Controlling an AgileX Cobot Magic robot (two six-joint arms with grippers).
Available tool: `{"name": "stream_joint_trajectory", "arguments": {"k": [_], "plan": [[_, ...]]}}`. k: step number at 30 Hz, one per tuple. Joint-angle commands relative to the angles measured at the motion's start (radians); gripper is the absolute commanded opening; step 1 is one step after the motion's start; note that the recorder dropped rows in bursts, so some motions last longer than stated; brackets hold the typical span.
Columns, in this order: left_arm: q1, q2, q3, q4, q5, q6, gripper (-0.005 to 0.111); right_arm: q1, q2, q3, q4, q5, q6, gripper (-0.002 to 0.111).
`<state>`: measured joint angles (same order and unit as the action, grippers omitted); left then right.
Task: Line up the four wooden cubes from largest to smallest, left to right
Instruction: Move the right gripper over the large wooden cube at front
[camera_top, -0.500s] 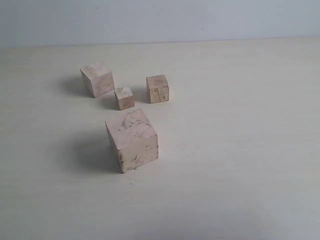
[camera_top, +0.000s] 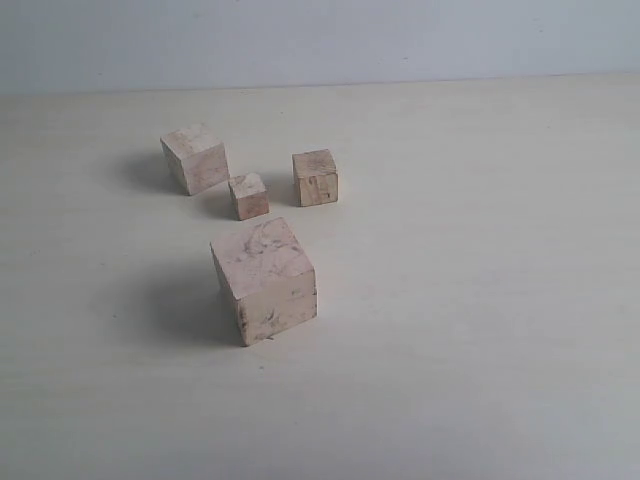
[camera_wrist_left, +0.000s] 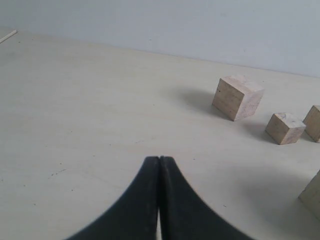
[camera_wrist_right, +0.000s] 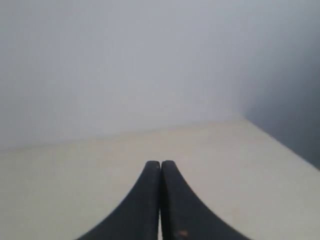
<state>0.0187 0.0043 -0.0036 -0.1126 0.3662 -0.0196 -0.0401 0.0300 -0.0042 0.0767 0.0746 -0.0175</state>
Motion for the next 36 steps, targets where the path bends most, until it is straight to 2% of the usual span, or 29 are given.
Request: {"name": "stream_joint_trajectory", "arguments": {"k": [1,7,10,13,16,20,22,24,26,27,30,36], "plan": [[-0.001,-0.004,0.004,-0.008,-0.008,0.0,0.0,-0.006,-0.005,0.004,0.003,-0.188,-0.005,0.0],[-0.001,-0.004,0.004,-0.008,-0.008,0.0,0.0,-0.006,-0.005,0.004,0.003,-0.335,-0.005,0.0],[-0.001,-0.004,0.004,-0.008,-0.008,0.0,0.0,-0.006,-0.005,0.002,0.06,-0.447,0.092,0.0],[-0.001,-0.004,0.004,-0.008,-0.008,0.0,0.0,-0.006,0.012,-0.093,0.088,-0.381,0.114,0.0],[-0.001,-0.004,0.004,-0.008,-0.008,0.0,0.0,-0.006,0.133,-0.319,0.081,-0.221,0.114,0.0],[-0.001,-0.004,0.004,-0.008,-0.008,0.0,0.0,-0.006,0.428,-0.724,0.081,0.115,0.114,0.0],[-0.001,-0.004,0.004,-0.008,-0.008,0.0,0.0,0.012,0.624,-0.935,0.241,0.34,0.018,0.0],[-0.001,-0.004,0.004,-0.008,-0.008,0.0,0.0,0.091,0.77,-1.047,0.507,0.489,-0.272,0.0],[-0.001,-0.004,0.004,-0.008,-0.008,0.0,0.0,0.184,0.914,-1.099,0.774,0.653,-0.623,0.0],[-0.001,-0.004,0.004,-0.008,-0.008,0.002,0.0,0.239,0.995,-1.103,0.874,0.718,-0.724,0.0],[-0.001,-0.004,0.004,-0.008,-0.008,0.002,0.0,0.379,1.205,-1.103,0.85,0.849,-0.74,0.0],[-0.001,-0.004,0.004,-0.008,-0.008,0.002,0.0,0.509,1.458,-1.101,0.841,1.023,-0.74,0.0]]}}
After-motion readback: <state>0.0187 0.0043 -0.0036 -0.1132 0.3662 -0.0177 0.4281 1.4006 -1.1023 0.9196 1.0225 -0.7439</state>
